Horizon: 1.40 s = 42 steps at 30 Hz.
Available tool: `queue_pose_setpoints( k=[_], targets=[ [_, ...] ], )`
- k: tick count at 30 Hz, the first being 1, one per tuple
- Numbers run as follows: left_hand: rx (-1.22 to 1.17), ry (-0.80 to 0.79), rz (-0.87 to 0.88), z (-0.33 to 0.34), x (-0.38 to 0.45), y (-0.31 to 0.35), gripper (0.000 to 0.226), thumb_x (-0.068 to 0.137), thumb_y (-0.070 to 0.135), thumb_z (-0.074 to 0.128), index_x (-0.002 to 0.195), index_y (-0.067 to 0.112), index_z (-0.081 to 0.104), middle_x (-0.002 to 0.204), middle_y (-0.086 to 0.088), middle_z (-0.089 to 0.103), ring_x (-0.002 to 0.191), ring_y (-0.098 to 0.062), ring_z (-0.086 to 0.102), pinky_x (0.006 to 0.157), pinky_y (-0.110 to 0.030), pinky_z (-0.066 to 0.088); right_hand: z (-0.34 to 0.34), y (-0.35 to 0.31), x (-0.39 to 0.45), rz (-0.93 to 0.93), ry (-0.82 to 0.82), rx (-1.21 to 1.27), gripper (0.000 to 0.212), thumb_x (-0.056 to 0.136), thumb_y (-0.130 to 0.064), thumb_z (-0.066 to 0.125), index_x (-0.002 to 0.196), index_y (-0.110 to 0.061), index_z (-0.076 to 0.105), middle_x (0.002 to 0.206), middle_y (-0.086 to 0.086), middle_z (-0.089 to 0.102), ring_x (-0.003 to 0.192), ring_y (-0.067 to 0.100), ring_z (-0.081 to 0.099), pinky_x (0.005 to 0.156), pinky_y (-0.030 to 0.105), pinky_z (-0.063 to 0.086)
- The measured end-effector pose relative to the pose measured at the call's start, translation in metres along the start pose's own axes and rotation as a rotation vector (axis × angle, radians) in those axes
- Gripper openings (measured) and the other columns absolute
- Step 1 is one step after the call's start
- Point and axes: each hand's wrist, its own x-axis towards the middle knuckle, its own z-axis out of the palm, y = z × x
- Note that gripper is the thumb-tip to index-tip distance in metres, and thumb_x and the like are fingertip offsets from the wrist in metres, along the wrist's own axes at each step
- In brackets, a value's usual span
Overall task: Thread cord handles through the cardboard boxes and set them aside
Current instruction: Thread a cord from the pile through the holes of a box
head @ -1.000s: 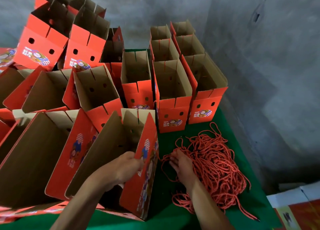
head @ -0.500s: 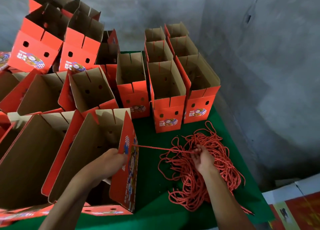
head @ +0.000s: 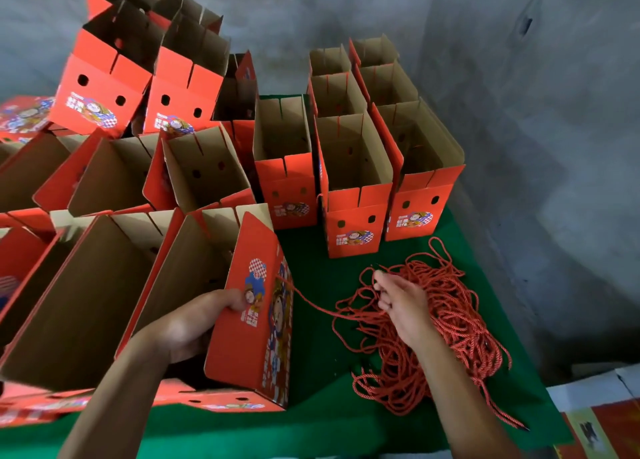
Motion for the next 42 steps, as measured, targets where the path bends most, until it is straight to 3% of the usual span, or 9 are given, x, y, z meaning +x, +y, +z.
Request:
queue_pose_setpoints(
  k=[5,9,20,23,25,29,33,37,42],
  targets=[
    [-0.021,0.053,0.023,-0.001,0.002,-0.001,0.054,0.083,0.037,0.067,0.131,0.014,0.059,0.115,-0.018,0.075,0.106,-0.036,0.073,0.092,-0.05,0.056,0.059,0.022,-0.044,-0.042,-0.341,-0.363,0.011,0.095,-0.02,0.071,0.103,-0.019,0.078,0.089,0.001,0.077,0.08,0.012,0.071,0.077,0.025,0.057],
    [-0.05,0.094,0.031,0.001,0.003,-0.001,0.037,0.096,0.031,0.056,0.128,0.015,0.06,0.111,-0.016,0.076,0.101,-0.035,0.074,0.087,-0.047,0.056,0.089,0.044,-0.066,0.005,-0.53,-0.378,0.013,0.094,-0.007,0.071,0.107,-0.009,0.075,0.098,0.011,0.077,0.089,0.023,0.075,0.084,0.033,0.061],
    [-0.055,0.051,0.062,0.007,0.002,-0.002,0.051,0.095,0.052,0.059,0.133,0.019,0.057,0.114,-0.011,0.076,0.106,-0.03,0.074,0.09,-0.047,0.059,0.106,0.056,-0.073,-0.163,-0.549,-0.593,0.012,0.095,-0.027,0.069,0.085,-0.025,0.075,0.075,-0.003,0.073,0.069,0.01,0.067,0.072,0.028,0.057],
    [-0.116,-0.071,0.053,0.009,0.005,0.002,0.078,0.091,0.082,0.034,0.132,0.02,0.059,0.125,-0.015,0.072,0.116,-0.032,0.07,0.09,-0.043,0.058,0.109,0.056,-0.071,-0.147,-0.52,-0.566,0.008,0.094,-0.02,0.072,0.089,-0.013,0.074,0.076,-0.002,0.074,0.068,0.013,0.068,0.071,0.032,0.06],
    [-0.143,-0.099,0.028,0.011,0.007,0.004,0.081,0.096,0.076,0.024,0.13,0.013,0.061,0.122,-0.02,0.072,0.115,-0.033,0.07,0.095,-0.043,0.057,0.108,0.059,-0.072,-0.062,-0.504,-0.409,0.012,0.093,-0.009,0.074,0.091,0.002,0.069,0.075,0.005,0.071,0.063,0.018,0.065,0.065,0.032,0.057],
    [0.327,-0.041,0.061,0.022,0.018,0.002,0.036,0.105,0.029,0.057,0.131,0.006,0.061,0.113,-0.012,0.076,0.105,-0.024,0.074,0.097,-0.042,0.059,0.108,0.064,-0.075,0.083,-0.447,-0.269,0.014,0.091,0.0,0.074,0.083,0.008,0.065,0.07,0.015,0.065,0.056,0.021,0.056,0.056,0.031,0.05],
    [0.861,-0.003,0.166,0.025,0.03,0.004,0.044,0.098,0.027,0.069,0.135,0.006,0.058,0.13,-0.01,0.068,0.116,-0.022,0.067,0.104,-0.041,0.053,0.107,0.068,-0.079,0.001,-0.471,-0.329,0.016,0.097,-0.002,0.067,0.085,0.007,0.07,0.072,0.01,0.066,0.063,0.02,0.055,0.061,0.027,0.046],
    [0.963,0.035,0.218,0.02,0.039,-0.001,0.059,0.093,0.029,0.075,0.142,0.009,0.048,0.137,-0.008,0.06,0.124,-0.021,0.061,0.106,-0.042,0.051,0.101,0.062,-0.081,-0.218,-0.488,-0.71,0.014,0.101,-0.017,0.065,0.104,-0.01,0.077,0.097,-0.005,0.078,0.082,0.008,0.073,0.077,0.025,0.059],
    [1.017,0.04,0.297,0.022,0.042,-0.005,0.065,0.089,0.025,0.08,0.143,0.009,0.047,0.14,-0.007,0.056,0.128,-0.02,0.057,0.107,-0.039,0.05,0.104,0.045,-0.082,-0.608,-0.492,-1.181,0.016,0.101,-0.023,0.059,0.097,-0.019,0.073,0.102,-0.004,0.076,0.082,0.012,0.071,0.077,0.032,0.061]
  ],
)
